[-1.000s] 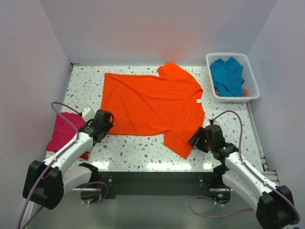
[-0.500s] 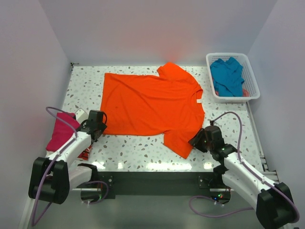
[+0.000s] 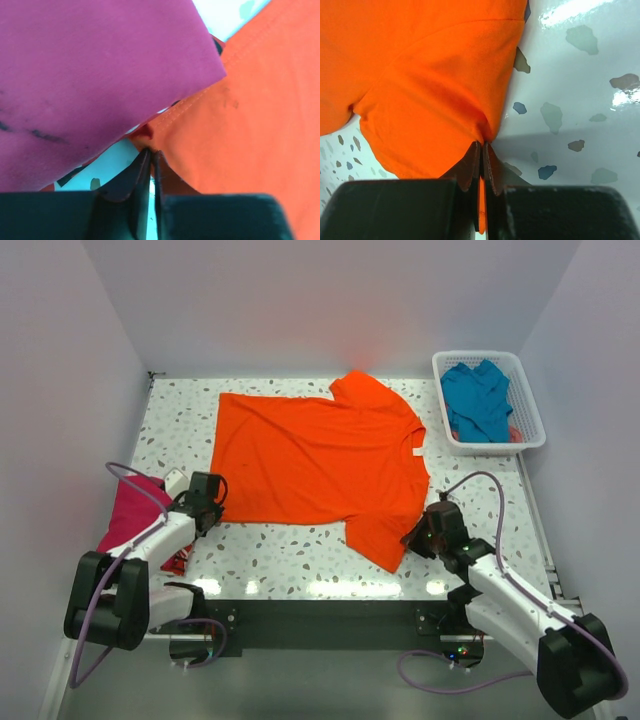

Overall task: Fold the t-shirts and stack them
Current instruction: Fold the tshirt

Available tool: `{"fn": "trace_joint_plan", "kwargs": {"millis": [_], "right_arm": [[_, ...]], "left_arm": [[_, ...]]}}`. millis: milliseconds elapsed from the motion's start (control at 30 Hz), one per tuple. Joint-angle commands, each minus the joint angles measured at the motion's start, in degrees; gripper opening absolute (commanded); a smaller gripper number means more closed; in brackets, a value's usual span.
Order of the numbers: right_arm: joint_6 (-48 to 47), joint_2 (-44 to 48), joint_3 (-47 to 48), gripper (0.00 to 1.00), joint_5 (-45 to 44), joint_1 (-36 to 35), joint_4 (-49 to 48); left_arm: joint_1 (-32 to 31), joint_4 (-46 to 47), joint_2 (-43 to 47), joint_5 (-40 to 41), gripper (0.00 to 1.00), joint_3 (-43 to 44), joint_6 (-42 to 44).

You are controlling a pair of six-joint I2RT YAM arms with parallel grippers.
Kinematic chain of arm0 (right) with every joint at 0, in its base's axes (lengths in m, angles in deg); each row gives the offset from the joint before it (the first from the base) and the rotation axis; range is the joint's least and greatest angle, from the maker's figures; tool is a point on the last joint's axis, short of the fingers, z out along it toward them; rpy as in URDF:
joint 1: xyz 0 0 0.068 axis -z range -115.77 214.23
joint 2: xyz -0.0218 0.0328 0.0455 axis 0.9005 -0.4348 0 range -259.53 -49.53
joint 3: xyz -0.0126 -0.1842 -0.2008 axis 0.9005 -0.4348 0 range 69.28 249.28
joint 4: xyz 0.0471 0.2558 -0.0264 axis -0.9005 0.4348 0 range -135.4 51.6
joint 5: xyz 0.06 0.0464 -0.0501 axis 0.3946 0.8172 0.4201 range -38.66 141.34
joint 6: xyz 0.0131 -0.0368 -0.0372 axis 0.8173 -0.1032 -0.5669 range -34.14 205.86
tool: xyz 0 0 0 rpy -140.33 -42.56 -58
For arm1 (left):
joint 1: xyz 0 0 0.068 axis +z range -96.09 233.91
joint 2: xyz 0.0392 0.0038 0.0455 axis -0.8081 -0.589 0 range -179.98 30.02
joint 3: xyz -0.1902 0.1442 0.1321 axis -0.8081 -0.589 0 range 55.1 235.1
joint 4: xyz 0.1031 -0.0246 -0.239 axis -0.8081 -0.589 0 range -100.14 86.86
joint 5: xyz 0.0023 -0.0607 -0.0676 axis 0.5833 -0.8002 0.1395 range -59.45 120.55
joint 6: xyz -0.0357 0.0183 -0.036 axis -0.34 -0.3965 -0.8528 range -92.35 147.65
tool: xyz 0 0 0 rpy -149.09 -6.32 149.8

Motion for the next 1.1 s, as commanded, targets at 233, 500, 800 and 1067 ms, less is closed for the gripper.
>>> {"fn": "trace_joint_plan", "kwargs": {"millis": [233, 500, 800, 1067], "right_arm": [[-4.31, 2.15, 5.60, 0.00, -7.14, 1.56, 7.49], [-6.78, 4.08, 6.13, 0.00, 0.07, 9.47, 10.57], [-8.27, 5.58, 6.66, 0.25, 7.27, 9.30, 11.28], [-5.28, 11.55, 4.81, 0.49, 5.26, 8.51, 18.73]], "left_arm": [[0.35, 4.19, 2.63, -3.27, 0.00, -0.46, 3.98], [-3.33, 3.75, 5.88, -5.39, 0.00, -0.72, 4.34], [-4.13, -1.79, 12.03, -2.40, 0.00, -1.52, 1.44], [-3.51, -2.23, 13.35, -3.80, 0.00, -1.51, 0.65]]}}
